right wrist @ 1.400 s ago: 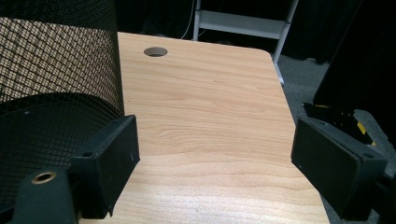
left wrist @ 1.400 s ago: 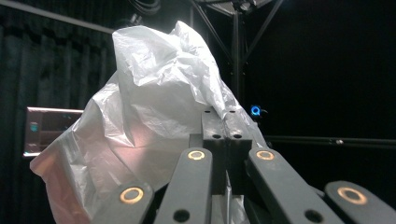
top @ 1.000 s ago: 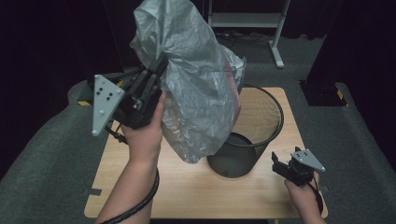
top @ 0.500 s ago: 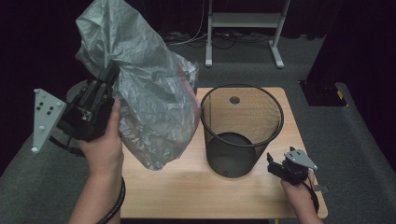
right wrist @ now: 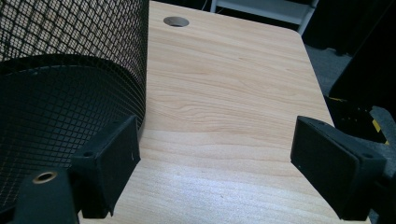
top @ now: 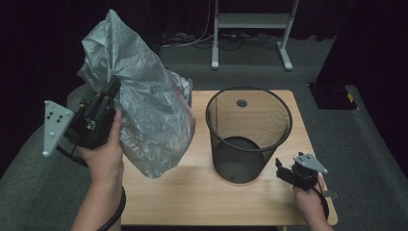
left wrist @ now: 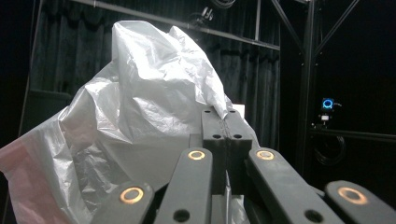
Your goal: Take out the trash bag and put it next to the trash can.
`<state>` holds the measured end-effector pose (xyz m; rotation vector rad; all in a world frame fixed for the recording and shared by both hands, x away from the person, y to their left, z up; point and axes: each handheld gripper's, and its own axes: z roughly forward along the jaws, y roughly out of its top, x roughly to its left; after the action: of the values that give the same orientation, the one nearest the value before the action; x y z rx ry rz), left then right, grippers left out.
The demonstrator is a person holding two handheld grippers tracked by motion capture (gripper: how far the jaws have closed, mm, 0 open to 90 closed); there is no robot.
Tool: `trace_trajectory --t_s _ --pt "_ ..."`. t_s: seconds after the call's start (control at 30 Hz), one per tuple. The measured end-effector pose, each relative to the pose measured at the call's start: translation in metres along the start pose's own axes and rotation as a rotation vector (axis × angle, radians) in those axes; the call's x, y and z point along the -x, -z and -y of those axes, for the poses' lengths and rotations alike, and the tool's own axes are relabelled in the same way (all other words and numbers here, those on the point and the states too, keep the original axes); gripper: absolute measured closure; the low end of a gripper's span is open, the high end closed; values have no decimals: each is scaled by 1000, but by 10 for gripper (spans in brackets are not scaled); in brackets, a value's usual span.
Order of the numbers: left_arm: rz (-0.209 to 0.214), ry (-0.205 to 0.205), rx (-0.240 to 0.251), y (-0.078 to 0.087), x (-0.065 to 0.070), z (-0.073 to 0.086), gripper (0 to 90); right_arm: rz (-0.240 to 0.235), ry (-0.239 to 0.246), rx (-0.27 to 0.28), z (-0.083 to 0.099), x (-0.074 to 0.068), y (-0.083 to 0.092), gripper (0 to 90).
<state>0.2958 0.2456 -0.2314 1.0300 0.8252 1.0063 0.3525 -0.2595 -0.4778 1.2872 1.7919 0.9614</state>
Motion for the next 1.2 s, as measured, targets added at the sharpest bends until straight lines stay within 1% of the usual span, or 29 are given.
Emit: trace_trajectory --t_s 0.2,0.4,0.47,0.53,0.63,0.73,0.8,0.87,0.9,0.97,1.0,1.03,1.07,1.13,1.2 --pt "-12 8 -44 -7 -4 22 895 -7 8 -7 1 -1 -1 161" --pt "-25 19 -97 -16 -8 49 895 -6 12 -8 1 -2 -1 167" --pt "-32 19 -122 -22 -11 59 895 -4 9 -14 1 -2 -2 170" --pt "-40 32 -148 -31 -13 71 895 -5 6 -18 2 -2 -2 178" --pt "-43 30 -168 -42 -14 83 895 -11 4 -24 4 -2 -4 183" --pt "-51 -13 -197 -57 -13 97 895 -20 3 -34 6 -2 -6 186" --pt "-56 -32 -215 -70 -12 107 895 -23 -6 -44 7 -2 -8 189" --pt "-65 -64 -236 -84 -11 119 895 -29 -6 -51 8 -2 -10 193" --pt "-67 -74 -245 -89 -10 124 895 -31 -5 -53 8 -2 -10 194" --pt "-77 -107 -273 -100 -8 137 895 -36 -4 -53 9 -1 -10 195" --pt "-79 -112 -281 -104 -7 142 895 -39 -5 -53 9 -1 -10 198" --pt "-83 -113 -293 -108 -6 152 895 -41 -8 -53 9 -1 -10 199" --pt "-88 -109 -302 -109 -5 157 895 -44 -11 -52 9 -1 -9 199" --pt "-96 -102 -341 -113 -3 179 894 -49 -16 -46 10 0 -9 201" --pt "-97 -98 -378 -113 0 195 894 -50 -18 -50 11 0 -9 205"
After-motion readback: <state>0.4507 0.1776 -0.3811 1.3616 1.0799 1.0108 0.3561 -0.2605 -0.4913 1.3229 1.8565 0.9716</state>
